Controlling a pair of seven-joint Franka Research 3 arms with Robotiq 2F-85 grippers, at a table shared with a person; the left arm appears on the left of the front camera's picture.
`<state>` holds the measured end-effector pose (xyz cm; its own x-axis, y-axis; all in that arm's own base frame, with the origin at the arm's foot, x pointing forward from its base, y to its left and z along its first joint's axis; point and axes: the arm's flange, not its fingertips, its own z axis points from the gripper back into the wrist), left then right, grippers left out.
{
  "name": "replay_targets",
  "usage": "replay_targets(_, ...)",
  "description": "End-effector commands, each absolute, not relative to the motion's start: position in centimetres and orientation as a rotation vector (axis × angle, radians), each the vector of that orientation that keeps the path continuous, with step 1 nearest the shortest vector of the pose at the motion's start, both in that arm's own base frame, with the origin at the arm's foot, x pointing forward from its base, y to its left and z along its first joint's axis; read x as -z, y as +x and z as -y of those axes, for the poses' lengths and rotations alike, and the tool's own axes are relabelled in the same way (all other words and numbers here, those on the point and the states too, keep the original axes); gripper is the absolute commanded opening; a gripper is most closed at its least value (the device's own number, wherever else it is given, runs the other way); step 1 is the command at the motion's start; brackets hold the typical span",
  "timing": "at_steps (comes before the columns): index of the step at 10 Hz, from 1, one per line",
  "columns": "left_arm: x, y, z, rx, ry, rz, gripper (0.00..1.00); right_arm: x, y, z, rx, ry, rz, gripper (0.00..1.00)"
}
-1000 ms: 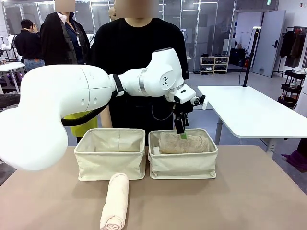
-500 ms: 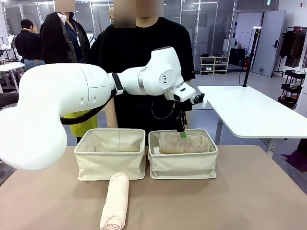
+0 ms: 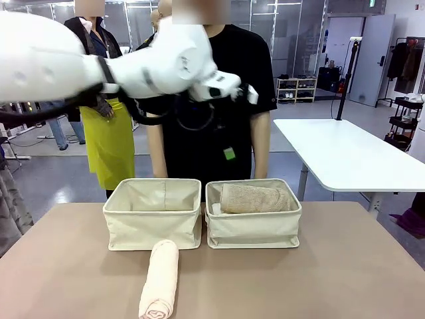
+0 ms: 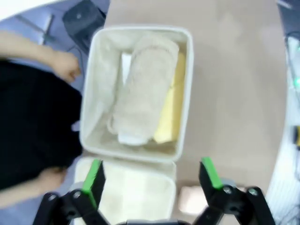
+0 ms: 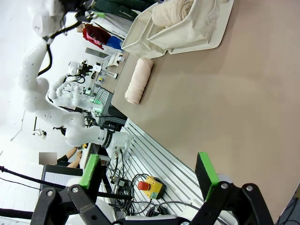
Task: Divide the towels into two baskets.
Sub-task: Pick up one hotel-folded towel from the bottom of the table and place it in the Fabric basket indicated by the person.
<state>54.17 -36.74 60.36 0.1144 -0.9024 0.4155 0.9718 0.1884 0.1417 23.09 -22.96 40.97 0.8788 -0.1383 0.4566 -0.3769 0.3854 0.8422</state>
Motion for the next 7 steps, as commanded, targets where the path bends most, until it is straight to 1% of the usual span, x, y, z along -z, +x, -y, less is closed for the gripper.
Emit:
replay_targets(1,-56.4,44.9,25.9,1.26,-0.268,0.574,1.0,-41.2,22.9,22.9,-0.168,1.182,0.515,1.0)
replay_targets(3,-54.8,41.0,16.5,1.074,-0.369,0.603,1.0,-41.2,22.9,22.9,-0.168,1.182,0.515,1.0)
replay_targets(4,-53.8,39.4,11.5,0.983,-0.466,0.63,1.0,-41.2,22.9,22.9,-0.168,1.182,0.515,1.0)
replay_targets(6,-50.7,35.9,1.9,0.826,-0.634,0.63,1.0,-41.2,22.9,22.9,-0.168,1.182,0.515,1.0)
replay_targets(7,-49.3,34.4,-2.0,0.798,-0.708,0.641,1.0,-41.2,22.9,22.9,-0.168,1.182,0.515,1.0)
